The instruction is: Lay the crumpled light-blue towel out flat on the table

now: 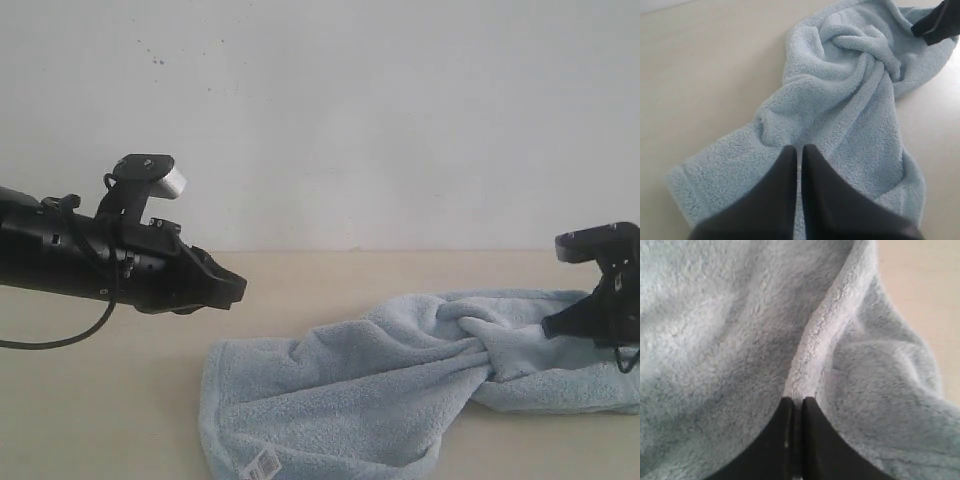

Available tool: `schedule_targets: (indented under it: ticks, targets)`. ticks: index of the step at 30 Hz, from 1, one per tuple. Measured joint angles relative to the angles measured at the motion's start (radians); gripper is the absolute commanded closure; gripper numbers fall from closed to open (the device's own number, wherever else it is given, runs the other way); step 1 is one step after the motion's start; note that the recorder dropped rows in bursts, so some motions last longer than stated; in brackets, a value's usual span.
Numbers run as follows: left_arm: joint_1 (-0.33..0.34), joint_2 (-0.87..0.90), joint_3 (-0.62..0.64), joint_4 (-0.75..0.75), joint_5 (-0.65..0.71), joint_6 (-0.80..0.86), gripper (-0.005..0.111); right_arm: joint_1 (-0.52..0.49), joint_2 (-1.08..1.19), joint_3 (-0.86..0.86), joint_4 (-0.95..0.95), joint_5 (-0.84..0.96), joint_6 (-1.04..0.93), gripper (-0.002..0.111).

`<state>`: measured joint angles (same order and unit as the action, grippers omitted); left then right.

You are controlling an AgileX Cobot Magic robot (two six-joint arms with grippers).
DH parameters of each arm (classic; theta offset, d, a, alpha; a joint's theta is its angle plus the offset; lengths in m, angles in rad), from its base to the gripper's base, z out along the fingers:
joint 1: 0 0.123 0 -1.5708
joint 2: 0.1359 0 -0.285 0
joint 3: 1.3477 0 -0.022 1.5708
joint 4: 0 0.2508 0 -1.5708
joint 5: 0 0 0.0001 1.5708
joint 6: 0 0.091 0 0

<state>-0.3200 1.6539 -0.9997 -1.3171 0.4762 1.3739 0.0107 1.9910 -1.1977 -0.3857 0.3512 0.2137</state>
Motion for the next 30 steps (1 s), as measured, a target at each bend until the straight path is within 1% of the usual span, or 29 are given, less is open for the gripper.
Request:
schedule_targets:
  ticks: [6,9,12,15,16,20,22,25,30]
  targets:
    - [0.0,0.0,0.0,0.0,-0.026,0.023,0.103,0.0,-0.168,-0.018,-0.005,0.079,0.007,0.108]
    - [0.0,0.0,0.0,0.002,-0.054,0.027,0.103,0.0,-0.263,-0.018,-0.005,0.174,0.007,0.108]
    - [0.0,0.0,0.0,0.035,-0.092,0.051,0.103,0.0,-0.365,-0.005,0.032,0.302,-0.026,0.108]
    - [0.0,0.0,0.0,0.118,-0.125,0.067,0.103,0.0,-0.479,-0.001,0.12,0.477,-0.147,0.108]
    - [0.0,0.0,0.0,0.135,-0.134,0.07,0.103,0.0,-0.518,-0.001,0.155,0.561,-0.19,0.108]
    - [0.0,0.0,0.0,0.154,-0.157,0.076,0.103,0.0,-0.66,0.004,0.198,0.796,-0.256,0.108]
    - [0.0,0.0,0.0,0.156,-0.16,0.077,0.103,0.0,-0.723,0.017,0.197,0.841,-0.267,0.108]
    - [0.0,0.0,0.002,0.158,-0.16,0.077,0.103,0.0,-0.787,0.052,0.195,0.856,-0.277,0.108]
    - [0.0,0.049,0.005,0.158,-0.154,0.078,0.103,0.0,-0.826,0.154,0.216,0.866,-0.315,0.108]
